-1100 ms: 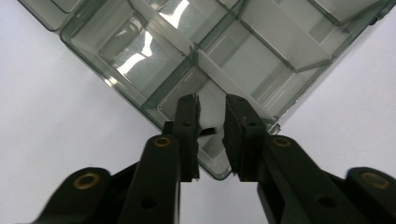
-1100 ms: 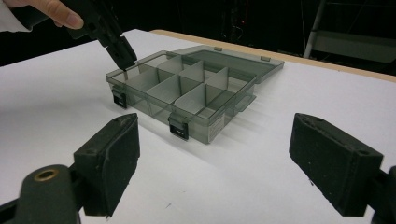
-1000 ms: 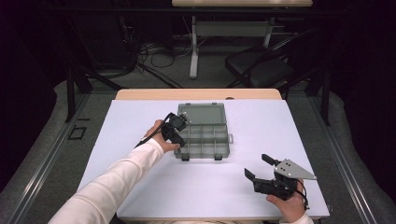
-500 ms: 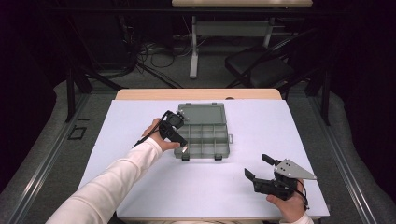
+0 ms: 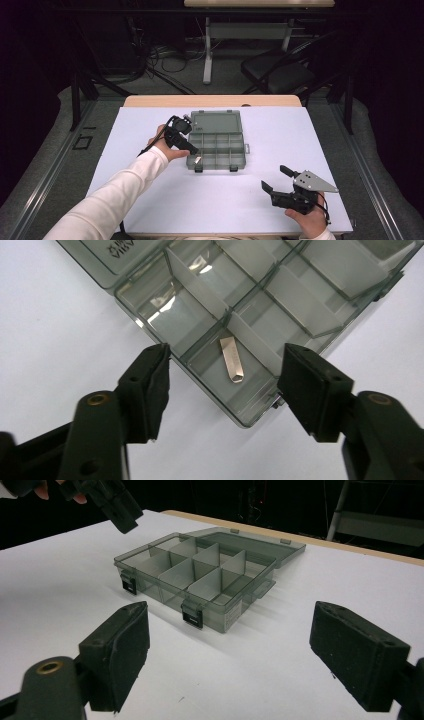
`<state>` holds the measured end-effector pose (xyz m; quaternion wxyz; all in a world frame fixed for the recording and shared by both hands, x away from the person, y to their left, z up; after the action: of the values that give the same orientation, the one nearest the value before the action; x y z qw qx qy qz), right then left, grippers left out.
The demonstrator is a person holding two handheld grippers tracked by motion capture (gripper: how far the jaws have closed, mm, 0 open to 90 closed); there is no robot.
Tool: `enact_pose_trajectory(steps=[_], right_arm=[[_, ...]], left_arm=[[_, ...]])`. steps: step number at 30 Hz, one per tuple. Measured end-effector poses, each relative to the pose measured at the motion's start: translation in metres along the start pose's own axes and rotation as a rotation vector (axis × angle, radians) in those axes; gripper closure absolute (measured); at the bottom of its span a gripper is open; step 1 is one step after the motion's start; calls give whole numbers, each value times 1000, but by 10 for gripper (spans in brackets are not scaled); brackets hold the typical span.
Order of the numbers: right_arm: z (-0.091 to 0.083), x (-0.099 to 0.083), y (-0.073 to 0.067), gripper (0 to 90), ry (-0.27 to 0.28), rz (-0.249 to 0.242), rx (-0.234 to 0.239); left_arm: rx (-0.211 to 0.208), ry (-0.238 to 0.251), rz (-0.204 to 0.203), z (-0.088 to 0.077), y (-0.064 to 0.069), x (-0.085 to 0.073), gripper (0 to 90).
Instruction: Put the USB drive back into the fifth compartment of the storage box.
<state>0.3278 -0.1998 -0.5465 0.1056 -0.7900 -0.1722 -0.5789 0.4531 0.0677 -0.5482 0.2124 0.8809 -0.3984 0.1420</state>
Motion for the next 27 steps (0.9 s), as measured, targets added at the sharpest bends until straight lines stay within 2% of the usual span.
enact_pose_trajectory(steps=[4,8,12,20,27], right_arm=[[0,0,0,161,-1,-1,-1],[0,0,0,161,-2,-2,3],[1,0,-1,161,1,1,1],[1,0,-1,161,1,0,2],[1,0,-1,161,1,1,1]], left_arm=[[-1,42,8,-10,0,1,259],[-27,89,10,-19,2,2,212],[-14,109,13,-25,1,0,164],[-32,167,21,-34,2,-4,124],[-37,210,36,-40,2,-13,108]])
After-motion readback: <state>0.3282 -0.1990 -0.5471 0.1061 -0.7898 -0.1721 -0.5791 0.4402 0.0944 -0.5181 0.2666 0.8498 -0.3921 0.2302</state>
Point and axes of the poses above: each handheld gripper's, and its own axes: z roughly forward along the jaws, x roughly out of its top, y roughly to its right, the point moved 10 cm from there along z, roughly forward along the jaws, and after that the axes turned 13 degrees about -x, right-handed, at the moved point
